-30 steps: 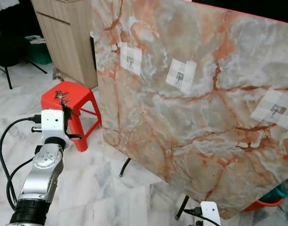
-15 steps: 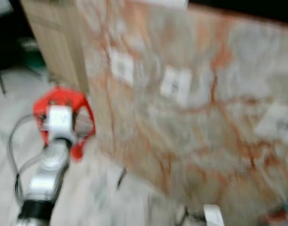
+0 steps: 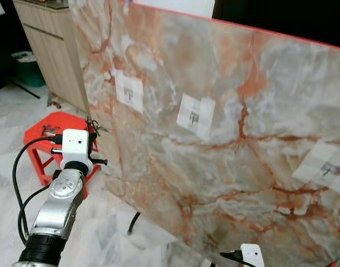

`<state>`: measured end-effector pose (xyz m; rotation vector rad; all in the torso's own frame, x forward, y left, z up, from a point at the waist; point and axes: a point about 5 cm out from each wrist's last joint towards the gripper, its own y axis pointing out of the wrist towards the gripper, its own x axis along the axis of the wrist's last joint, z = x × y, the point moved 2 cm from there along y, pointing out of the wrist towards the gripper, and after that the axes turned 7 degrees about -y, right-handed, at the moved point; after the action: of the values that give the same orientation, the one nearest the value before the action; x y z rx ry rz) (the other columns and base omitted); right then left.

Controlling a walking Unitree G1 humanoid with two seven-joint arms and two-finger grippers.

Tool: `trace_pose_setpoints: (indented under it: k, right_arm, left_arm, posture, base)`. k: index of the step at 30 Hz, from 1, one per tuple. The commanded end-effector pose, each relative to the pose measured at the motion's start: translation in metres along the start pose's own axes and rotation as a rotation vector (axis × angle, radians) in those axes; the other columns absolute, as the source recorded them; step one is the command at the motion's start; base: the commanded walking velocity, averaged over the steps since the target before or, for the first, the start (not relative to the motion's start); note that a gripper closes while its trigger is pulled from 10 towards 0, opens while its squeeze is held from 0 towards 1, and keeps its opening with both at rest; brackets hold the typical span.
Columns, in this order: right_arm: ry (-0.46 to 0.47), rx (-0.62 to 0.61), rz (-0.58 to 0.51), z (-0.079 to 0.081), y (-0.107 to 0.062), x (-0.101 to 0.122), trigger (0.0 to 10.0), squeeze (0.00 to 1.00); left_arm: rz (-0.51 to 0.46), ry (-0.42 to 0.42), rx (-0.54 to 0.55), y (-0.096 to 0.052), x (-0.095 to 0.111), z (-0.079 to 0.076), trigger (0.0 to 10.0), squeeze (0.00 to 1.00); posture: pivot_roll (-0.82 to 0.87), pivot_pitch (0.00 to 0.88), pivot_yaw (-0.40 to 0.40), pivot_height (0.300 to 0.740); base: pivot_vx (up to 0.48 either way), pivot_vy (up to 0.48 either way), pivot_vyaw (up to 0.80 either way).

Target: Hang keys on a hook

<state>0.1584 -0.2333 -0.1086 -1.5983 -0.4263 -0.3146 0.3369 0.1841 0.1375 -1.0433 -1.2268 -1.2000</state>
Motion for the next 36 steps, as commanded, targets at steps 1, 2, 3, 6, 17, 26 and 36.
trace_pose_setpoints:
  k: [1,2,3,6,17,26,36]
  right_arm:
    - [-0.003,-0.005,-0.017,-0.002,0.0,0.007,10.0,0.0]
    - [-0.004,-0.005,-0.017,-0.002,0.0,0.007,10.0,0.0]
    - [-0.004,-0.005,-0.018,-0.002,0.0,0.007,10.0,0.0]
    - [-0.004,-0.004,-0.018,-0.002,0.0,0.007,10.0,0.0]
    - [-0.009,-0.004,-0.015,-0.002,0.0,0.007,10.0,0.0]
    - [-0.013,-0.003,-0.015,-0.003,0.0,0.007,10.0,0.0]
    - [-0.018,-0.002,-0.015,-0.003,0.0,0.007,10.0,0.0]
  left_arm:
    - [-0.035,0.001,0.013,0.002,0.009,0.004,10.0,0.0]
    - [-0.035,0.001,0.014,0.002,0.009,0.004,10.0,0.0]
    - [-0.036,0.0,0.014,0.002,0.009,0.004,10.0,0.0]
    - [-0.041,0.0,0.013,0.002,0.011,0.003,10.0,0.0]
    - [-0.105,0.077,-0.078,0.001,0.021,-0.013,10.0,0.0]
    - [-0.171,0.127,-0.131,0.002,0.038,-0.029,10.0,0.0]
    - [-0.182,0.149,-0.203,0.003,0.04,-0.056,10.0,0.0]
  posture:
    - [0.01,0.0,-0.114,0.74]
    - [0.01,0.0,-0.114,0.74]
    - [0.01,0.0,-0.114,0.74]
    - [0.01,0.0,-0.114,0.74]
    - [0.01,0.0,-0.115,0.74]
    - [0.01,0.0,-0.119,0.74]
    - [0.0,0.0,-0.126,0.74]
  base:
    - [0.285,0.0,0.0]
    - [0.285,0.0,0.0]
    - [0.292,0.0,0.0]
    - [0.291,0.0,0.0]
    - [0.182,0.0,0.0]
    - [0.0,0.0,0.0]
    - [0.0,0.0,0.0]
